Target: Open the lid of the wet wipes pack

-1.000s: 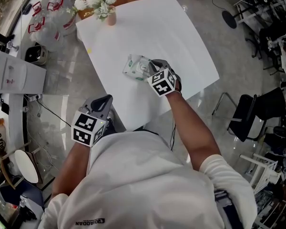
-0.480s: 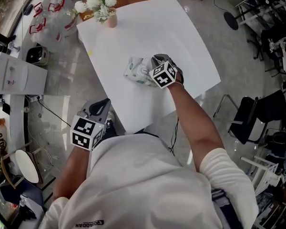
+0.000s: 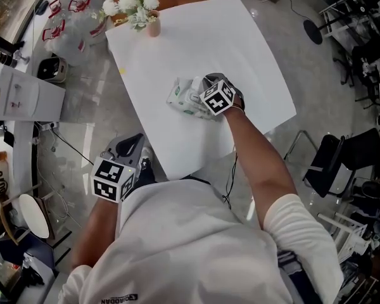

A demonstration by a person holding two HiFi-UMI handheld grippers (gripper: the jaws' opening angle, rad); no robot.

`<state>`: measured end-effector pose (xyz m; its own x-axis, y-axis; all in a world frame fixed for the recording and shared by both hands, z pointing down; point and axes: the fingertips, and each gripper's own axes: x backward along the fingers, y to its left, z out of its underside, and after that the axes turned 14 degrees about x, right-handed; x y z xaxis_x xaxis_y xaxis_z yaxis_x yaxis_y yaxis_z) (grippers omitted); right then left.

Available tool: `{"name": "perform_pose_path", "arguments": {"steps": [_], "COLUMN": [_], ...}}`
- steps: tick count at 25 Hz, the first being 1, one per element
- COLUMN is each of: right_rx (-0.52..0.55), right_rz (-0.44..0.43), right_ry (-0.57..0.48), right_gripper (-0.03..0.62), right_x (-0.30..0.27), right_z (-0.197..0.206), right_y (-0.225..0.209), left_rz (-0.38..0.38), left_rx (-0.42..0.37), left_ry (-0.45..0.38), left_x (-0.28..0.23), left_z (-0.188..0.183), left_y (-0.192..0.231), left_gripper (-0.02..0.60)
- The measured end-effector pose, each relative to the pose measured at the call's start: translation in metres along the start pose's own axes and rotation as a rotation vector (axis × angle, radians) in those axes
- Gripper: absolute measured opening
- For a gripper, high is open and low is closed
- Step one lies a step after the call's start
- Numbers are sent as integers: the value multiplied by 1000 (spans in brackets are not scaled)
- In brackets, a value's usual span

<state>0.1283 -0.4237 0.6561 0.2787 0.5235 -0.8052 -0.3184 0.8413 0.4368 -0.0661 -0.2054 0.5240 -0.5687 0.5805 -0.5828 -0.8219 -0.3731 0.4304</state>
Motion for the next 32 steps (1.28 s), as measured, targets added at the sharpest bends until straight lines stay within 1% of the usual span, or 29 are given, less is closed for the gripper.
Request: {"name": "perform_pose_path", "arguments": {"steps": [8, 16, 20, 23, 28, 32], "right_rx": [2, -23, -29, -57, -79, -94], "right_rz": [-107, -149, -138, -119, -63, -23], "right_ry": [18, 12, 16, 5, -26, -53], "right_gripper": [11, 7, 10, 32, 35, 35], "right_x": [-20, -23, -22, -17, 5, 29], "right_z": [4, 8, 8, 4, -3, -7], "right_y": [16, 21, 17, 12, 3, 3], "left_rz": [-14, -31, -23, -12, 11, 48], "left_rx": [17, 26, 18, 10, -19, -49], "left_ry": [-2, 1, 1, 5, 5, -1], "left_x": [-1, 2, 0, 1, -1, -6], "left_z": [4, 5, 4, 6, 0, -6], "left_y": [4, 8, 5, 4, 0, -9], "left_gripper": [9, 8, 9, 8, 8, 9]}}
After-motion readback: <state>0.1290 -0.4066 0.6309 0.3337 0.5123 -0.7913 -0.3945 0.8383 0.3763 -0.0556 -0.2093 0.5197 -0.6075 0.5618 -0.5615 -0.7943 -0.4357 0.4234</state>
